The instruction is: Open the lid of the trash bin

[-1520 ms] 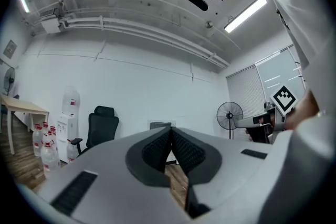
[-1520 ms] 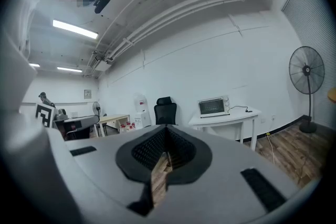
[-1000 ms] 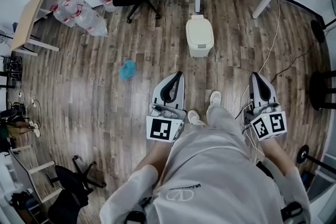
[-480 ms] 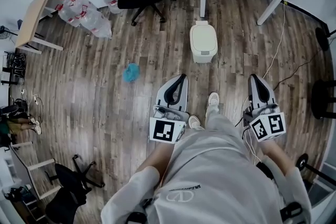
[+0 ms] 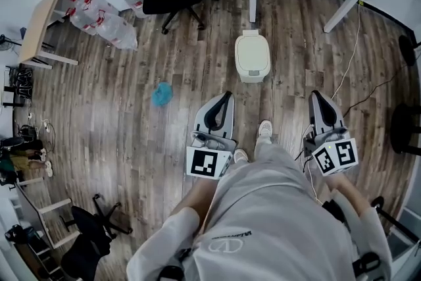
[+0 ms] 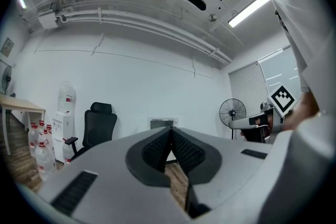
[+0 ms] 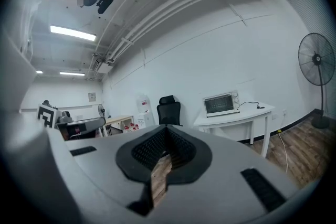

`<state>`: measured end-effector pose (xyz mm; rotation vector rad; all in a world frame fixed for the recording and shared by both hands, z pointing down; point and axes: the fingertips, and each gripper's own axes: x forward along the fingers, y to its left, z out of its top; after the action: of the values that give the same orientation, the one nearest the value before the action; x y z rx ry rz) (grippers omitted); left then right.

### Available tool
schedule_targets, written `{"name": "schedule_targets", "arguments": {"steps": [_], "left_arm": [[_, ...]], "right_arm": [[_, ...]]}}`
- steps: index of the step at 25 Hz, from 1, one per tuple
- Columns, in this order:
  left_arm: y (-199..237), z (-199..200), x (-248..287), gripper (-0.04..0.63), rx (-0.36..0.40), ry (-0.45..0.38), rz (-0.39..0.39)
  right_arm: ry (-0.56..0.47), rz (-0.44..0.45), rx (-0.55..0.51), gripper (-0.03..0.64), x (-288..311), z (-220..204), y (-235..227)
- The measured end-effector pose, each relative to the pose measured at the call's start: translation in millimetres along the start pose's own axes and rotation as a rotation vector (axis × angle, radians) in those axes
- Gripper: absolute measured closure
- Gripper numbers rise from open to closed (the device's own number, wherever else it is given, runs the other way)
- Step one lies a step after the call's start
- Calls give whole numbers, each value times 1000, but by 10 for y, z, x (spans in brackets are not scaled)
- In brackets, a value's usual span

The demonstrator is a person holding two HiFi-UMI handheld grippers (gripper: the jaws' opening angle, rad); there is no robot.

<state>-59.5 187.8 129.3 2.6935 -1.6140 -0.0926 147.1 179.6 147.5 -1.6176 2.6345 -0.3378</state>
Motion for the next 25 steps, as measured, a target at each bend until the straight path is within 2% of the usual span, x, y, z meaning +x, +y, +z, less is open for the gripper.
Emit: {"name": "schedule_targets", "arguments": {"steps": [7,14,19,25], "left_arm": [[55,-11,576,597,14,15,38],[91,-91,882,597,47,24,87],[134,-197,953,597,2,71,100],[301,-298,1014,597,12,65,85]], "right_arm": [[14,35,16,600,411,98,-473],[36,73,27,600,714,103,-787],[68,87,38,600,823,-8,-803],[90,79,41,600,955,-122,-729]]}}
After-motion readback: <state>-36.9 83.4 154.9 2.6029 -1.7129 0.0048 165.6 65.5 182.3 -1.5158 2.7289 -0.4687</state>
